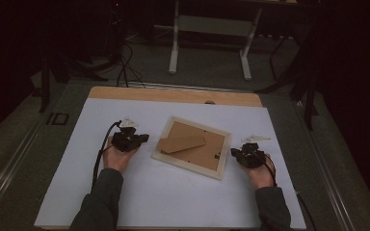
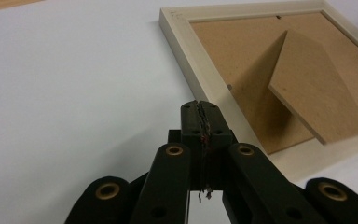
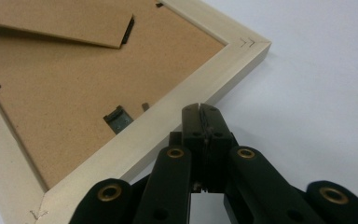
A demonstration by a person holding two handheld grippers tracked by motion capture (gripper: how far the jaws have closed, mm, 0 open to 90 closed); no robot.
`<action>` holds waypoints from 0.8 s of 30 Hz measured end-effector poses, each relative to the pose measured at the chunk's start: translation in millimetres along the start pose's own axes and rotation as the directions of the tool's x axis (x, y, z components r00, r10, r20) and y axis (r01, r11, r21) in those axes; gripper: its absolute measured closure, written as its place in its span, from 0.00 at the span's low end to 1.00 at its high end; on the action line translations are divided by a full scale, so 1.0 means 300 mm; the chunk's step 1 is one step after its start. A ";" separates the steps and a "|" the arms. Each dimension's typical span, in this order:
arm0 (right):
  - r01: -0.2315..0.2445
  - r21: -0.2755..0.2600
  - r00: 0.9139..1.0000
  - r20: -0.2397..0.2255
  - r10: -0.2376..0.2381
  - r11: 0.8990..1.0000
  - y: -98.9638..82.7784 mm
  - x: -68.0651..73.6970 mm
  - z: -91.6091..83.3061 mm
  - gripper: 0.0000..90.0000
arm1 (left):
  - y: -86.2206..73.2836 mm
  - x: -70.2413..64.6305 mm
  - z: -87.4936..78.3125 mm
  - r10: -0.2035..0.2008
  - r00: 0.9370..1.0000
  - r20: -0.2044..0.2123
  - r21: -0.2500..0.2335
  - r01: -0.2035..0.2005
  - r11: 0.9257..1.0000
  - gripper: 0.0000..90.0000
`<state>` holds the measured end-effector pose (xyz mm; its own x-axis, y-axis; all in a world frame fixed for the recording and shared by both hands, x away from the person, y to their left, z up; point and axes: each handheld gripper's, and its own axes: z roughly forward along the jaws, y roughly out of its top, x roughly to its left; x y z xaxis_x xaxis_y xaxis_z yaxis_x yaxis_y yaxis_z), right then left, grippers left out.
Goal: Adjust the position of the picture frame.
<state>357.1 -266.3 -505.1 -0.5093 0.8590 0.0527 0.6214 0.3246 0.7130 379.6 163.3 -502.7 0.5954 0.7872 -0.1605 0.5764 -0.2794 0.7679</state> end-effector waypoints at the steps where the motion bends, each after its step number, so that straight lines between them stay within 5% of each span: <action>1: 0.004 0.002 1.000 0.000 -0.004 1.000 -0.001 0.001 0.002 0.99 | 0.000 0.000 0.006 -0.005 1.000 0.002 0.000 0.005 1.000 1.00; 24: -0.016 0.022 1.000 -0.026 0.016 1.000 -0.038 0.033 0.037 0.99 | 0.003 -0.036 0.120 0.010 1.000 0.003 0.071 -0.010 0.997 1.00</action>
<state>351.6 -257.3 -520.5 -0.5147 0.8534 0.0828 0.6421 0.3197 0.6968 393.9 134.7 -522.5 0.6029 0.7826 -0.1547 0.6084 -0.3256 0.7238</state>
